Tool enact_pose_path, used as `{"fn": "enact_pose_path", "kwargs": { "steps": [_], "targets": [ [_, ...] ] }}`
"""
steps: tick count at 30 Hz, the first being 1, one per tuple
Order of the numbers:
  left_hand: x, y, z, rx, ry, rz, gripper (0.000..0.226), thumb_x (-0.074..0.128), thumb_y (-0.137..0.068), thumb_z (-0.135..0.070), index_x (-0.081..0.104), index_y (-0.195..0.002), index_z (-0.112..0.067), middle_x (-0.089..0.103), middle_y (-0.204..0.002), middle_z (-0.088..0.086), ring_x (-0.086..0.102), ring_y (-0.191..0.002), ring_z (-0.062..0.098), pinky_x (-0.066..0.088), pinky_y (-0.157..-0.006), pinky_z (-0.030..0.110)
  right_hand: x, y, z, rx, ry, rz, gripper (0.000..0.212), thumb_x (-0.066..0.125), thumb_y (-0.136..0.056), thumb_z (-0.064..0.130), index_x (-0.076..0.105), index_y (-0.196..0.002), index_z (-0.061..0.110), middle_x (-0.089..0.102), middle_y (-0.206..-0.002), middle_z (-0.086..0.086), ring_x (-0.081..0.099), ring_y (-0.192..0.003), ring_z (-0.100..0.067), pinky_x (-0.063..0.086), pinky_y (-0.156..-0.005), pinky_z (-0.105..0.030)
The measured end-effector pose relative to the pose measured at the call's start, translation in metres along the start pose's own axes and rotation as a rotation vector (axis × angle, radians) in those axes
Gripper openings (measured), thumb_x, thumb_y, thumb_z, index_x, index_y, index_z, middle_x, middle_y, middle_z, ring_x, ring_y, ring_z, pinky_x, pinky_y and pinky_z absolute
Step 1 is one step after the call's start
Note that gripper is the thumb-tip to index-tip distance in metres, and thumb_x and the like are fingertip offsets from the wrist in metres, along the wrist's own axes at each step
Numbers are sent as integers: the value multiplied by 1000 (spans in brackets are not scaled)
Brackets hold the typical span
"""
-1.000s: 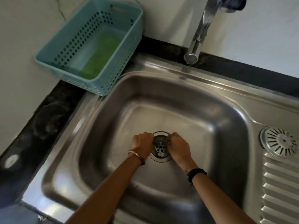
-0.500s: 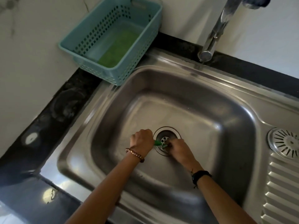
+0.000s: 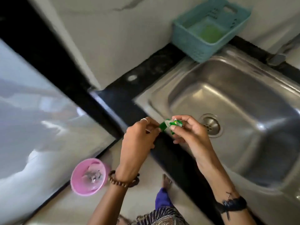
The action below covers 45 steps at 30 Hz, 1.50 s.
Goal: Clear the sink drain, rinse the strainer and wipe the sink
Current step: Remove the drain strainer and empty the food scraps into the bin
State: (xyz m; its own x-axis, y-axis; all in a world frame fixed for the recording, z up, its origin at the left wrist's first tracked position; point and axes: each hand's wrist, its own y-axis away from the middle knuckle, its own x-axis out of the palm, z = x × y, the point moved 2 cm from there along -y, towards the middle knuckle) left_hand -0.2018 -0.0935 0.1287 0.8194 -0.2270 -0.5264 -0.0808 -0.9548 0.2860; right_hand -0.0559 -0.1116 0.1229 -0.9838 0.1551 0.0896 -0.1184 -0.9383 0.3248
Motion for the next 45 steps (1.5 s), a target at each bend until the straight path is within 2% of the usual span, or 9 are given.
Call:
{"fn": "enact_pose_path", "kwargs": {
  "steps": [6,12,17,25,29,31,35,40,45],
  "targets": [
    [-101,121,128,-283,288,-305,13,65,-79,-11,58,-71,-19,64,-63,-2,52,-35,5,38,-36,13,141,73,-47,6,144,321,24,68,-79,-2,61,-84,21,68,-82,1,62,-64,0,50,-53,-15],
    [-134,192,267,-578,515,-463,7,60,-86,-16,59,-79,-13,69,-75,6,53,-44,14,37,-39,18,254,83,-148,29,492,530,39,74,-71,-6,48,-67,23,60,-71,-3,56,-68,-19,47,-69,-38],
    [-112,162,390,-828,826,-449,10,57,-88,-10,60,-78,-11,65,-76,5,53,-49,10,42,-39,15,311,42,-263,10,808,619,33,72,-76,5,51,-69,30,66,-76,3,60,-69,-11,39,-51,-2],
    [-21,55,611,-1059,983,-599,19,50,-86,7,53,-69,-1,51,-63,14,55,-40,17,47,-35,15,356,-61,-513,65,1012,659,31,60,-84,9,51,-113,3,63,-111,-17,59,-96,-30,27,-57,-16],
    [29,24,688,-1064,890,-637,23,49,-85,10,51,-64,-1,52,-63,15,55,-37,16,47,-35,16,363,-88,-608,150,1095,731,25,56,-86,7,56,-111,4,62,-113,-16,57,-101,-29,31,-67,-18],
    [45,12,706,-1039,888,-597,5,50,-89,4,55,-90,5,56,-79,20,55,-54,20,51,-43,18,366,-95,-633,180,1093,795,34,61,-84,2,58,-118,5,64,-118,-14,58,-107,-28,37,-77,-18],
    [61,4,715,-968,832,-462,43,46,-96,-13,31,-135,-6,54,-112,18,58,-76,28,55,-65,35,367,-100,-642,84,1103,749,35,50,-87,-5,62,-117,8,66,-117,-13,61,-104,-26,43,-82,-22],
    [49,13,687,-924,877,-474,42,43,-97,-23,30,-136,-11,48,-114,8,56,-93,31,50,-60,26,368,-101,-619,57,1060,577,16,52,-83,-3,60,-94,7,68,-93,-10,60,-81,-21,37,-57,-14],
    [19,24,653,-909,742,-380,29,44,-94,-11,46,-122,-5,54,-100,11,51,-94,26,49,-81,38,363,-95,-585,315,905,545,20,62,-79,-2,63,-98,2,68,-97,-13,62,-86,-24,55,-77,-32]
  ]
}}
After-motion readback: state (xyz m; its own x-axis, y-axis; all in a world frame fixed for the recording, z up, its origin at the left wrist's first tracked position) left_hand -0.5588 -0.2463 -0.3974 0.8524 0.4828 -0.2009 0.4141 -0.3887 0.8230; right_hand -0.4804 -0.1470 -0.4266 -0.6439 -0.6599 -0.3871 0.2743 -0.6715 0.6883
